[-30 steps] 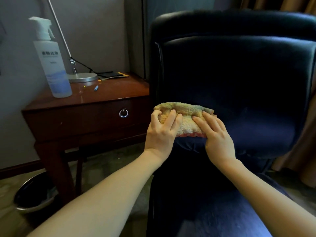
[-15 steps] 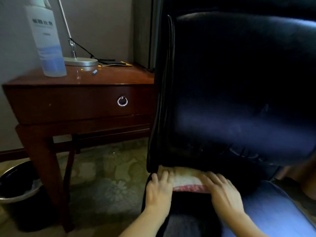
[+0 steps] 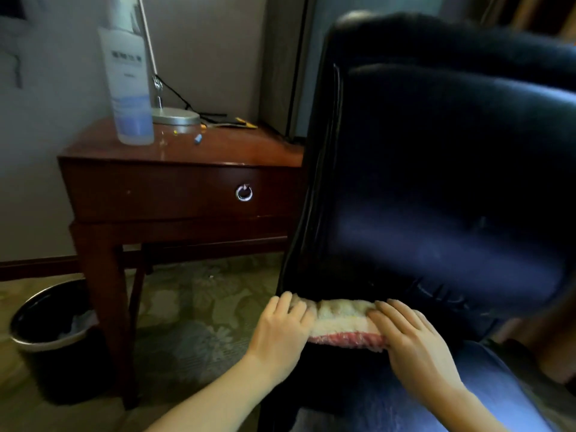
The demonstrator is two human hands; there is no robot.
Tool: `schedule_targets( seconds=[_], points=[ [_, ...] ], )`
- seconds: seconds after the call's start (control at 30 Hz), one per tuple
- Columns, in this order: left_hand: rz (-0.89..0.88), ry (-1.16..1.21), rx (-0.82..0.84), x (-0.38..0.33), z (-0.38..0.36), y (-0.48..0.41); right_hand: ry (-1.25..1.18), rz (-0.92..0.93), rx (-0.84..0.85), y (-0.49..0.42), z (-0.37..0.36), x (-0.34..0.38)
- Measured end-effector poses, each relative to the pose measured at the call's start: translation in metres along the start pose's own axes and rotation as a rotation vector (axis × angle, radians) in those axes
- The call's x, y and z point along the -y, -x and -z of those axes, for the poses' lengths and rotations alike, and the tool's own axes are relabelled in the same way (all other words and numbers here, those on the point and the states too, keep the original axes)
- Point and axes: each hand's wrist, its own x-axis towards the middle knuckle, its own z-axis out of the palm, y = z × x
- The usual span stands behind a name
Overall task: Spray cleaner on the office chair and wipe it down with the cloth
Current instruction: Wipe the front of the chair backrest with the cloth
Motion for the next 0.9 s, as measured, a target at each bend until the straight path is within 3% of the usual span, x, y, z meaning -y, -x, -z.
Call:
schedule_targets(
  seconds=[0.27,0.4,0.53,0.73,0.9],
  points=[
    [0.303,0.163,-0.385,0.074,0.130,-0.096,-0.003,0.296,-0.288,-0.183,0.144,0.017],
    [0.483,0.376,-0.494,0.089,0.158,-0.160,0.153,0.367,-0.285,-0.269,0.189,0.012],
    [0.488,0.560,-0.459,0.079,0.118,-0.171,0.180,0.403,-0.113,-0.284,0.163,-0.013],
    [0.416,0.648,-0.446,0.065,0.055,-0.130,-0.046,0.281,-0.217,-0.229,0.088,-0.015],
    [0.508,0.819,-0.384,0.038,0.006,-0.103,-0.053,0.284,-0.120,-0.190,0.054,-0.012]
  ],
)
